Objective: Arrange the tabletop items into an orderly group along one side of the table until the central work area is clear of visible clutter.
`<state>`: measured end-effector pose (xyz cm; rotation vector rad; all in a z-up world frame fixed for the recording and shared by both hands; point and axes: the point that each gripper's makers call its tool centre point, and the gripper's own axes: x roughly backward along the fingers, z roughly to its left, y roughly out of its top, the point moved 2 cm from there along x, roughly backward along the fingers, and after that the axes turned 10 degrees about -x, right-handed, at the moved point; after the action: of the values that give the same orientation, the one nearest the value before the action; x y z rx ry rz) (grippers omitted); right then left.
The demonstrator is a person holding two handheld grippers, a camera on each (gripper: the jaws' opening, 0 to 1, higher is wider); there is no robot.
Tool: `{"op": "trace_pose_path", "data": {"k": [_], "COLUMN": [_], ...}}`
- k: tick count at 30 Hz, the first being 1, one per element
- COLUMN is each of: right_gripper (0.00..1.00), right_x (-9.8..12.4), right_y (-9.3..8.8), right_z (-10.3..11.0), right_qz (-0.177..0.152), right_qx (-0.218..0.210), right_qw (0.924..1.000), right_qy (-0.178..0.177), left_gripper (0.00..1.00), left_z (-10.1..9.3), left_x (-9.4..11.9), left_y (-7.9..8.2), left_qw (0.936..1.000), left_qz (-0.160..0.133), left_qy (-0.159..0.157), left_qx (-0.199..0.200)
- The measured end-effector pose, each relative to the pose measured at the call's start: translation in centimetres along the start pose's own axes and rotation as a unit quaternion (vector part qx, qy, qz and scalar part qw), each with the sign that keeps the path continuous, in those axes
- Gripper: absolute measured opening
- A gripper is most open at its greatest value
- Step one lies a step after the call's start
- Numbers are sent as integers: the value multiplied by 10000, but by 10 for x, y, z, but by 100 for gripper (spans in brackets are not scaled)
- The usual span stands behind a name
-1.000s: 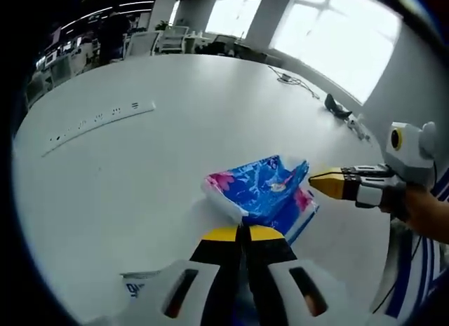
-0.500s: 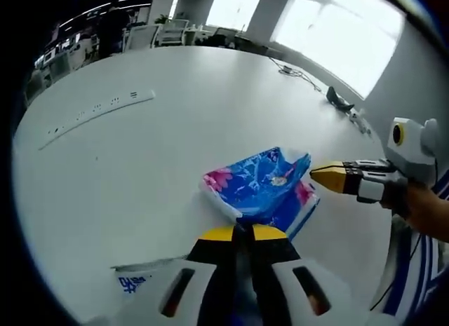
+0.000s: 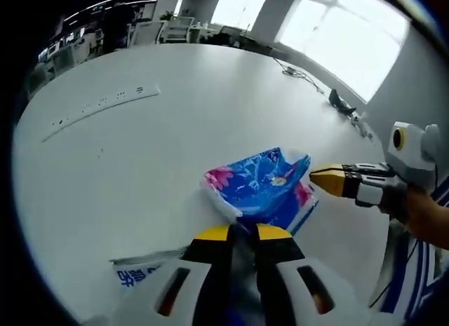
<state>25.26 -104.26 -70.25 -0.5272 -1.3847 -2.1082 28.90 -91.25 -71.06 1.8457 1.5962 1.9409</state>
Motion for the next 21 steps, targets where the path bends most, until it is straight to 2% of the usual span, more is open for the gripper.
{"op": "trace_pose_path", "data": {"k": [5, 12, 15, 18, 21], "right_gripper": [4, 18, 24, 32, 43], "right_x": [0, 2, 3, 4, 5], "right_y": [-2, -6, -6, -5, -2], "right_z": [1, 2, 2, 2, 5], "right_qz": [30, -3, -5, -59, -167], "right_qx": [-47, -56, 24, 19, 49], "right_qw": [10000, 10000, 9999, 9998, 9996], "right_qy": [-12, -70, -124, -181, -240], "left_gripper": [16, 24, 28, 38, 49], "left_z": [6, 7, 8, 10, 14], "left_x": [3, 11, 16, 22, 29], "left_y": [3, 7, 11, 18, 24], "left_qw": [9999, 9995, 9992, 9984, 9974], "left_qz": [-50, -193, -339, -484, -673], "left_qy": [109, 182, 165, 250, 267], "left_qx": [58, 149, 120, -157, -62]}}
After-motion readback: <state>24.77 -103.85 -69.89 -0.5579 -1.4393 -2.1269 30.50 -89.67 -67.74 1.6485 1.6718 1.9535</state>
